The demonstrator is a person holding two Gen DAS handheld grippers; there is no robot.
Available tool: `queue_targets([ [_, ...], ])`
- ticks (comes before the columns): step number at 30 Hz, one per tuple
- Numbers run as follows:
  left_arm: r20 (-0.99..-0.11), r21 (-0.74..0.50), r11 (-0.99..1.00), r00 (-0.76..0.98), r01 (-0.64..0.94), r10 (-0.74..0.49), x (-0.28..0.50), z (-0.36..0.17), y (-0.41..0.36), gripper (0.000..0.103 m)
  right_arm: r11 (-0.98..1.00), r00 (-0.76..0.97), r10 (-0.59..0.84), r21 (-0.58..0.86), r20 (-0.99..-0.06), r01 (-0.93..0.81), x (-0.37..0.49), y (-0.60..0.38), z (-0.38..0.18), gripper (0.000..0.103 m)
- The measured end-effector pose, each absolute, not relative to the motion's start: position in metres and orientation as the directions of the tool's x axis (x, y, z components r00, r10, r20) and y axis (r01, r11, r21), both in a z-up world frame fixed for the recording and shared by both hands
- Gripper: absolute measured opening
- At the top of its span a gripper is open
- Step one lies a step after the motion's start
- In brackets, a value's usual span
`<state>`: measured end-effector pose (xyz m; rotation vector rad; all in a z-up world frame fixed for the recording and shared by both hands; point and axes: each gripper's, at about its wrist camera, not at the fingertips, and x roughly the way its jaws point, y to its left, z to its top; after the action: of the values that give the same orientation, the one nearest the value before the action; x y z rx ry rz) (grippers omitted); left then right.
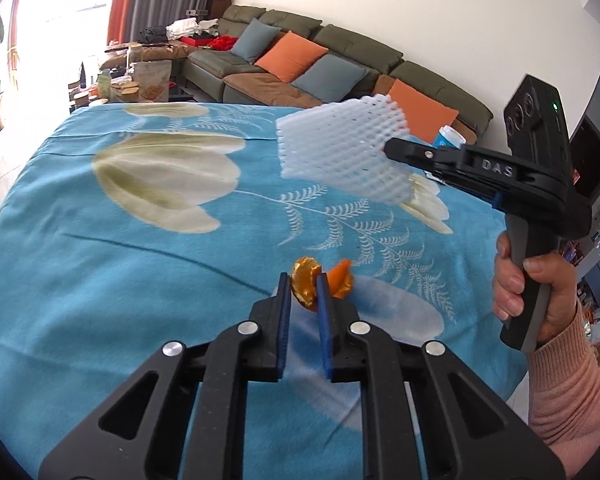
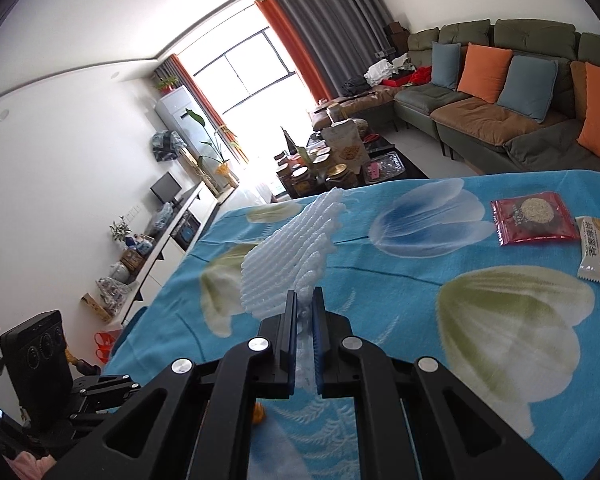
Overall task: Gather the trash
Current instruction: 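Grasp the orange peel with the left tool while the right tool grasps the white foam net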
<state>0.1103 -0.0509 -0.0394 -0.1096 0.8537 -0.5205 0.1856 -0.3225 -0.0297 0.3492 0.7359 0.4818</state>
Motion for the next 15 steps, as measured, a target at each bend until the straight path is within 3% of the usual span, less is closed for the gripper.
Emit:
queue_targets([
  [15,-0.717,-0.236,0.896,0.556,0.376,-0.421,0.101,-0.055,-0.037,0.012,0.792,0.607,0.591,0.524,-0.532,-0.312,0.163,-0.306,-0.041,0.006],
])
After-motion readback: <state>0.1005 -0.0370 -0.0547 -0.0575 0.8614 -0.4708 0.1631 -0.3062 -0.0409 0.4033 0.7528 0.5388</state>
